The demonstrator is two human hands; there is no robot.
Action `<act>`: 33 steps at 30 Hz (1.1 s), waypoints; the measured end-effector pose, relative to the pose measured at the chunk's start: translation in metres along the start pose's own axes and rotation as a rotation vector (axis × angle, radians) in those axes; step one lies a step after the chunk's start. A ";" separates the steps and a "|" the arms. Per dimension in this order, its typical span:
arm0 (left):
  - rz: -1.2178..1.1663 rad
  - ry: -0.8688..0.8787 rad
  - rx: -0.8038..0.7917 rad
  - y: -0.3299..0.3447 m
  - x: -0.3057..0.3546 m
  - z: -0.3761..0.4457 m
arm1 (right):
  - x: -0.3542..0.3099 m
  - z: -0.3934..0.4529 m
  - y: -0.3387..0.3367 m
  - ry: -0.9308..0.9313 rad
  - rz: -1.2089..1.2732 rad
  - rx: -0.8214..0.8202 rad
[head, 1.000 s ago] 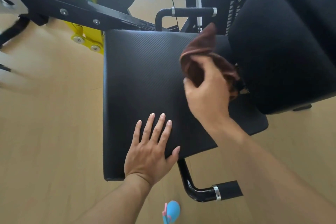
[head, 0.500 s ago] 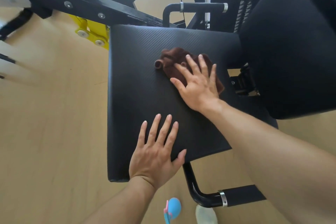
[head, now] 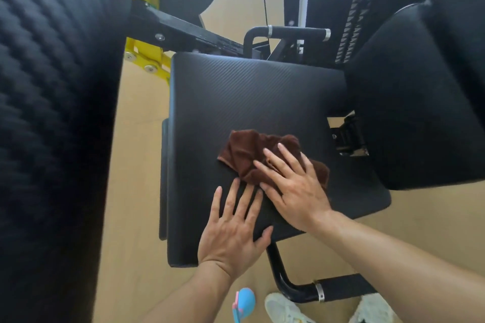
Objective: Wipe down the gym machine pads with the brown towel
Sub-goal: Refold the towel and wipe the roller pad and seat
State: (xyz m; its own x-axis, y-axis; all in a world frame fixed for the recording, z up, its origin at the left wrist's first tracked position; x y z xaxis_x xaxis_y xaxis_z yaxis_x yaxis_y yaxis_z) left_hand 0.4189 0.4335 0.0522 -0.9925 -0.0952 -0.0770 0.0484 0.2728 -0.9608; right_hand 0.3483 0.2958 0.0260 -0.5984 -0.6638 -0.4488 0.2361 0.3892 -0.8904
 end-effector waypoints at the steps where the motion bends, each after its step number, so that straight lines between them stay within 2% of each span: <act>1: 0.006 -0.001 0.004 0.000 0.000 0.000 | -0.005 0.009 0.000 -0.030 -0.027 0.011; 8: 0.036 0.002 0.023 0.001 0.001 0.000 | -0.054 0.116 -0.008 -0.225 -0.098 0.020; 13: 0.092 0.001 0.053 0.003 0.002 -0.001 | -0.027 0.181 -0.023 -0.235 -0.072 -0.044; 16: 0.118 0.005 0.081 0.001 0.002 -0.002 | 0.025 0.213 -0.032 -0.041 -0.085 -0.037; 20: 0.134 -0.001 0.099 -0.001 0.003 -0.001 | 0.120 0.222 -0.045 0.483 0.052 0.041; 22: 0.137 -0.006 0.105 -0.001 0.003 -0.002 | 0.135 0.223 -0.051 0.561 0.148 0.057; 25: 0.134 -0.012 0.087 -0.001 0.004 -0.001 | 0.128 0.225 -0.063 0.564 0.232 0.160; 28: 0.116 -0.025 0.066 -0.003 0.004 -0.002 | 0.087 0.236 -0.064 0.400 0.354 0.197; 31: 0.107 -0.026 0.063 -0.001 0.004 -0.001 | -0.011 0.255 -0.057 -0.044 0.422 0.070; 33: 0.107 -0.026 0.058 0.001 0.005 -0.001 | -0.072 0.255 -0.044 -0.363 0.282 -0.015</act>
State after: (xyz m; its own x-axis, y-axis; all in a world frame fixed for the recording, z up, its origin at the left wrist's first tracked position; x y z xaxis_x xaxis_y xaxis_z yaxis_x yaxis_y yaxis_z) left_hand 0.4142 0.4339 0.0514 -0.9780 -0.0935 -0.1866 0.1615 0.2271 -0.9604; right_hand 0.5757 0.1633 0.0783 -0.2046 -0.7101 -0.6737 0.3386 0.5944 -0.7294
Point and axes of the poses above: each hand's wrist, its own z-axis towards the middle knuckle, its own y-axis out of the palm, x = y × z, the point moved 6 cm from there along z, towards the middle knuckle, and after that the axes turned 11 degrees about y, right-handed, at the moved point
